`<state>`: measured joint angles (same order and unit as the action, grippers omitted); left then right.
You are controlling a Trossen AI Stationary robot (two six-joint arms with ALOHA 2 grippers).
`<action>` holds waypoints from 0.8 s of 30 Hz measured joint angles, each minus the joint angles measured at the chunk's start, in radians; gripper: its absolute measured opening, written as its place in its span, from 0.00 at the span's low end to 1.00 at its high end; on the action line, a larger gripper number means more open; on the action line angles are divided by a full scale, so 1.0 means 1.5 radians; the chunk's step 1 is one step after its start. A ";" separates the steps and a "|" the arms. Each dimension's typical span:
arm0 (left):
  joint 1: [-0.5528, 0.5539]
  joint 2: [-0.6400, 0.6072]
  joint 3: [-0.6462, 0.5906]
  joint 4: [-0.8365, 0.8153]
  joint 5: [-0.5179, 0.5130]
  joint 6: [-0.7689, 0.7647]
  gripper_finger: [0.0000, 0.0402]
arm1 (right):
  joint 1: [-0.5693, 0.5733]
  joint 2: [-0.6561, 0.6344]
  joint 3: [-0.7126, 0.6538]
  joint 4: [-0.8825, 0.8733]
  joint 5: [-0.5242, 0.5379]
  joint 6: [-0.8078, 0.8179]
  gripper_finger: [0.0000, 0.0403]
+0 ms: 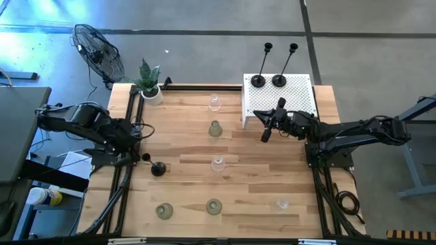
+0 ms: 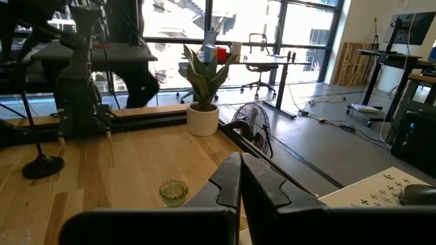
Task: Pick & Place candle stick holders
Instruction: Put the black candle holder on the shelf aligned with the other black candle holder
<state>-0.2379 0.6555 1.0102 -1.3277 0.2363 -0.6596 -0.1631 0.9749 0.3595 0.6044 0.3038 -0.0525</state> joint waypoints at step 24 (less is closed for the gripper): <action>0.000 0.318 0.216 -0.157 -0.061 0.043 0.73 | 0.000 0.000 0.000 0.000 -0.001 -0.006 0.00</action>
<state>-0.2382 1.1331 1.3341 -1.5632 0.1442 -0.5956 -0.1627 0.9749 0.3595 0.6041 0.3026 -0.0619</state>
